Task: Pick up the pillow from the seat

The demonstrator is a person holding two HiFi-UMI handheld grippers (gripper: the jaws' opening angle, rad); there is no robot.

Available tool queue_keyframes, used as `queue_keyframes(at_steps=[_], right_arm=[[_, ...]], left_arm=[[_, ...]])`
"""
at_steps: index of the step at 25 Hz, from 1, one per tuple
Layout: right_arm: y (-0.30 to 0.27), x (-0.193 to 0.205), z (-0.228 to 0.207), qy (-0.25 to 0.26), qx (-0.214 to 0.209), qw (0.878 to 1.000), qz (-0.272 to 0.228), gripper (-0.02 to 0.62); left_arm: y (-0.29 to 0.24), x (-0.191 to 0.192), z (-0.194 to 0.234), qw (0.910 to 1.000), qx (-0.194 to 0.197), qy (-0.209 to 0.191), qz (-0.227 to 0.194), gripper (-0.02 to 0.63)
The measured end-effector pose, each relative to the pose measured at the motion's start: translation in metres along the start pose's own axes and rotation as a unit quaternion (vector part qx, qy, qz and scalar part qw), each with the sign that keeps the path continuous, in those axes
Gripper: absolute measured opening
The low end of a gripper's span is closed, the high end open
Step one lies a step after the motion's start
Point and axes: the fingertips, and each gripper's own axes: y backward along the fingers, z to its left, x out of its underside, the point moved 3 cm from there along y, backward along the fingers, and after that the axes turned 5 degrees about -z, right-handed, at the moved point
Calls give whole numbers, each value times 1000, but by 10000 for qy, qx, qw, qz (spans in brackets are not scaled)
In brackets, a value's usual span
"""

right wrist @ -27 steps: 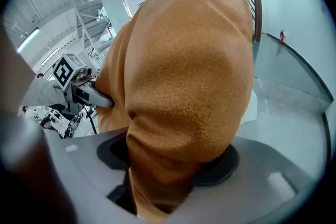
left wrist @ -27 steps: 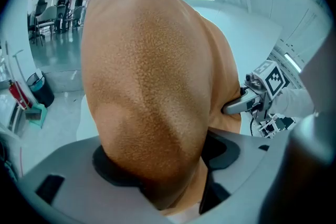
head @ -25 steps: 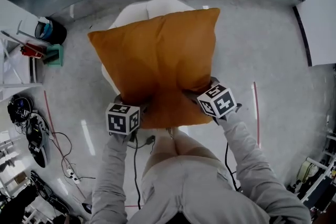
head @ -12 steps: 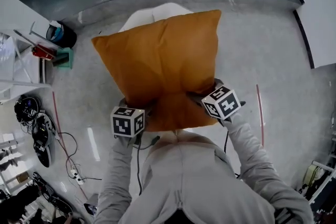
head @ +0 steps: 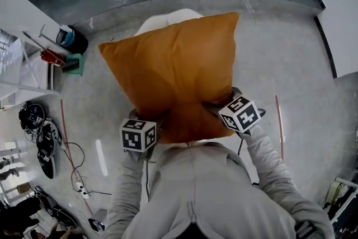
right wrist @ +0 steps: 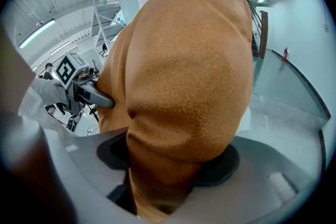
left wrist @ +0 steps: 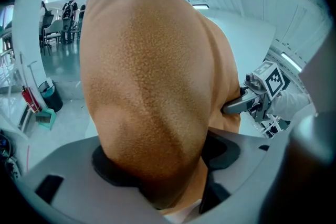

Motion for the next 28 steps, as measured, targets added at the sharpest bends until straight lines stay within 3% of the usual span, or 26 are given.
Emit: queue_keyframes(at_steps=[28], right_arm=[[7,-8,1,104,58,9998,-134,282]], left_arm=[[4,-8,-1,9999,-1,-69,-72,336]])
